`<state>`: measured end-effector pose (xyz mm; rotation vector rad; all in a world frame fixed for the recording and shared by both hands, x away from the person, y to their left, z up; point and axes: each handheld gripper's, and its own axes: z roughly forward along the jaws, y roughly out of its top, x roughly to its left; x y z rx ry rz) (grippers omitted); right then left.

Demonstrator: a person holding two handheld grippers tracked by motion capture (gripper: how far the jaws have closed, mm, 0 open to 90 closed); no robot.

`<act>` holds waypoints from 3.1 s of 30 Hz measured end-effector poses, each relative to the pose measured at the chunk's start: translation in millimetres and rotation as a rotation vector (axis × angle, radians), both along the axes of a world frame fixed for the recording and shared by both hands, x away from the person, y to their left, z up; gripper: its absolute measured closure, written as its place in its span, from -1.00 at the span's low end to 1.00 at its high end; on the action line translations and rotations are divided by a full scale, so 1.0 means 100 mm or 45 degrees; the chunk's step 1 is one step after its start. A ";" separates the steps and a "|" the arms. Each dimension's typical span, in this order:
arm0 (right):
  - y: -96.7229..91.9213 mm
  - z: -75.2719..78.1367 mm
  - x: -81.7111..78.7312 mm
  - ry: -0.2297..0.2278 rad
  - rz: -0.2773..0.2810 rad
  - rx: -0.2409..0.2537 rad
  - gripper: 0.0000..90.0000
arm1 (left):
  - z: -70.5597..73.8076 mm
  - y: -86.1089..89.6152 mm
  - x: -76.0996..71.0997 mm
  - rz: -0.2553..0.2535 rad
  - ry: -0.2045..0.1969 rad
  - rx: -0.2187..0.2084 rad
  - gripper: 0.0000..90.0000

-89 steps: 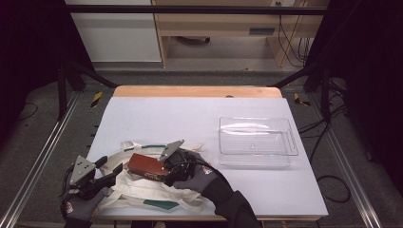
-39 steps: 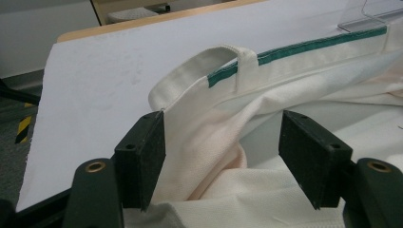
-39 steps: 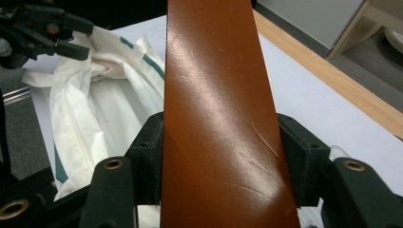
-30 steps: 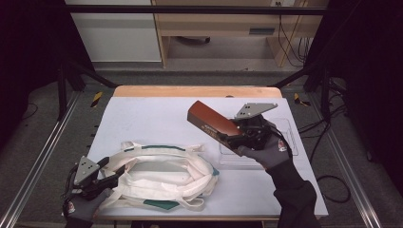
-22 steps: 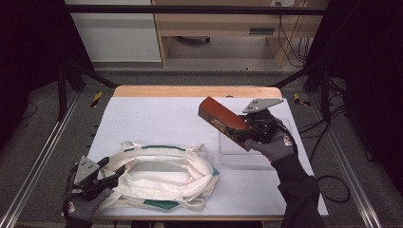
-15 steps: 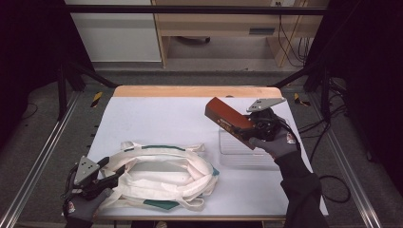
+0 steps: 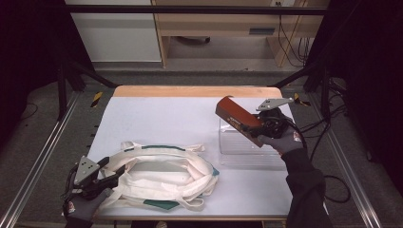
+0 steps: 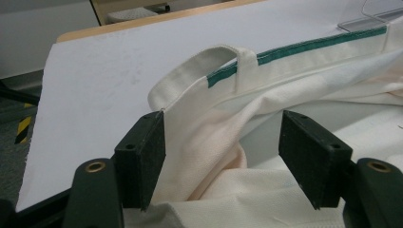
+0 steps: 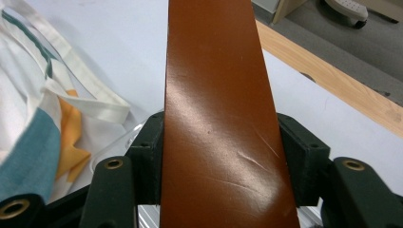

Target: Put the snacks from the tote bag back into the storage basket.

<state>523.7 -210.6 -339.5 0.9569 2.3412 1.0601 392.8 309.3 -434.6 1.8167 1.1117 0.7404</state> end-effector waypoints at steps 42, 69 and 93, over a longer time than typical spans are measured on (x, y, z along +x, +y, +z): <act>-0.21 -0.38 0.11 0.065 0.060 -0.065 -0.04 | 0.00 -0.02 0.00 -0.025 -0.002 0.003 -0.29; -0.21 -0.66 0.19 0.137 0.107 -0.165 -0.04 | 0.00 -0.02 0.00 -0.025 -0.001 0.005 -0.29; -0.19 -0.70 0.16 0.157 0.032 -0.156 -0.18 | -0.01 -0.02 0.00 -0.026 0.007 0.004 -0.29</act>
